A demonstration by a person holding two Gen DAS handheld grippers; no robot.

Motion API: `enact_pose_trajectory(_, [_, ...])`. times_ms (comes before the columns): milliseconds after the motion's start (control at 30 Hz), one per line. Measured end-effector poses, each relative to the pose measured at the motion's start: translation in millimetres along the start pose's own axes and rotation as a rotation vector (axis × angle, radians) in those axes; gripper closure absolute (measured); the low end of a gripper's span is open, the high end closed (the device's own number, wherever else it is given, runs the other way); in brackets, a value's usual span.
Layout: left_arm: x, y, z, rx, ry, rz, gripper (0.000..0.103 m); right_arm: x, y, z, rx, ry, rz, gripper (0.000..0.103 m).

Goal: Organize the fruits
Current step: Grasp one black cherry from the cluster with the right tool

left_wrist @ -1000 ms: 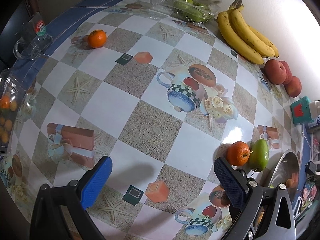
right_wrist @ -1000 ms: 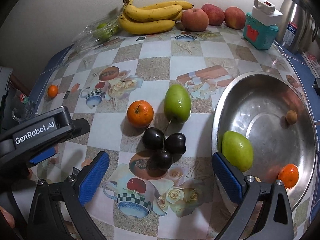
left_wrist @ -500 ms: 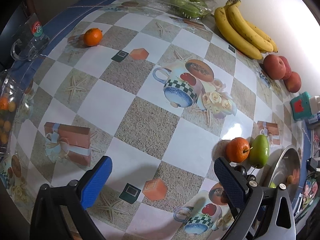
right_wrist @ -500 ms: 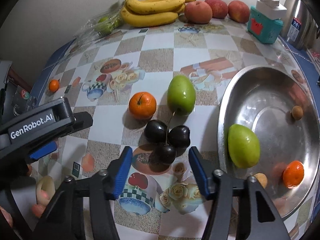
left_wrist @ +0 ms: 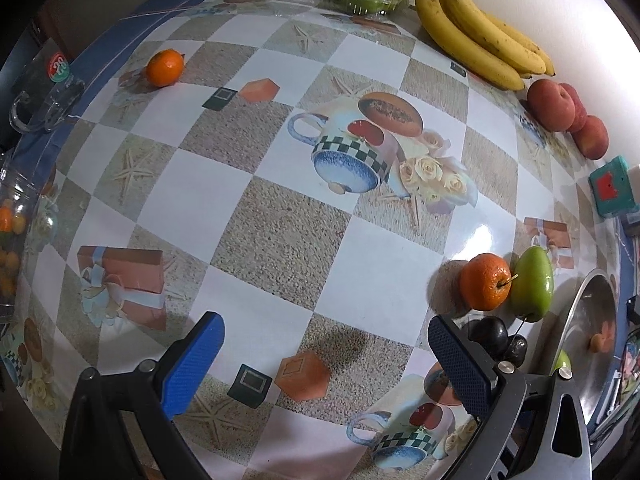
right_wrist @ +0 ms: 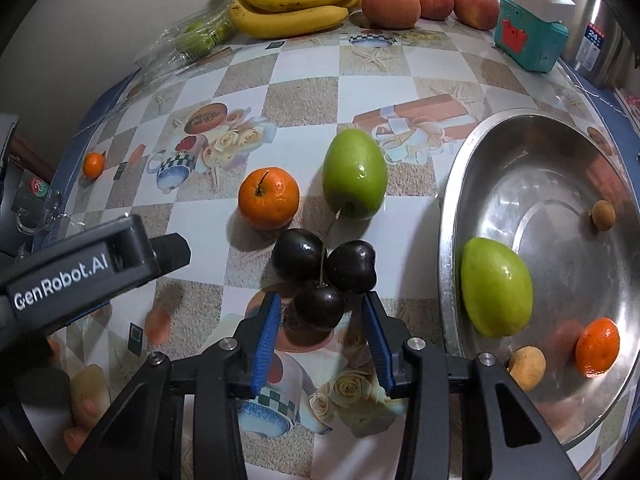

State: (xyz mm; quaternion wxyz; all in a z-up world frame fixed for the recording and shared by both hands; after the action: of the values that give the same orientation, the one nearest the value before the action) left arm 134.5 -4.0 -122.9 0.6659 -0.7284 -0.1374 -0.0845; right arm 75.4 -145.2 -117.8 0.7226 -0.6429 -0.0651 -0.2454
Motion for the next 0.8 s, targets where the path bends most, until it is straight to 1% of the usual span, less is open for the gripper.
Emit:
enact_pose_trajectory(300, [-2.6, 6.9, -3.6, 0.012, 0.009, 0.008, 0.000, 1.9, 1.6, 0.0, -0.007, -0.008, -0.010, 0.060])
enact_pose_trajectory(333, [-2.8, 7.0, -3.4, 0.010, 0.007, 0.010, 0.000, 2.0, 1.5, -0.3, -0.007, -0.006, -0.011, 0.061])
enact_pose_trajectory(367, [-3.3, 7.5, -4.1, 0.008, 0.005, 0.011, 0.000, 2.0, 1.2, -1.0, -0.013, -0.007, -0.013, 0.065])
enact_pose_trajectory(433, [-3.5, 7.3, -4.9, 0.003, 0.000, 0.009, 0.000, 1.3, 0.1, -2.9, -0.013, -0.005, -0.014, 0.068])
enact_pose_trajectory(800, [2.8, -0.5, -1.6, -0.021, -0.029, -0.003, 0.000, 1.3, -6.4, -5.3, 0.011, 0.018, -0.021, 0.072])
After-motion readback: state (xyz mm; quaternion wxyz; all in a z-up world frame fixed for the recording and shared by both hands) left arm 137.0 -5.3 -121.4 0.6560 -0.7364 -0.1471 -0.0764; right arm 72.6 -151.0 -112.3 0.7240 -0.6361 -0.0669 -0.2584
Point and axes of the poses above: each gripper's, at about its wrist camera, not at the fingertips, and y roughly the way its jaws point, z to its left, x to its top, the point moved 7 cm from there along y, roughly the way its jaws point, and after that the axes turned 7 degrees about -z, right-handed, at the moved point
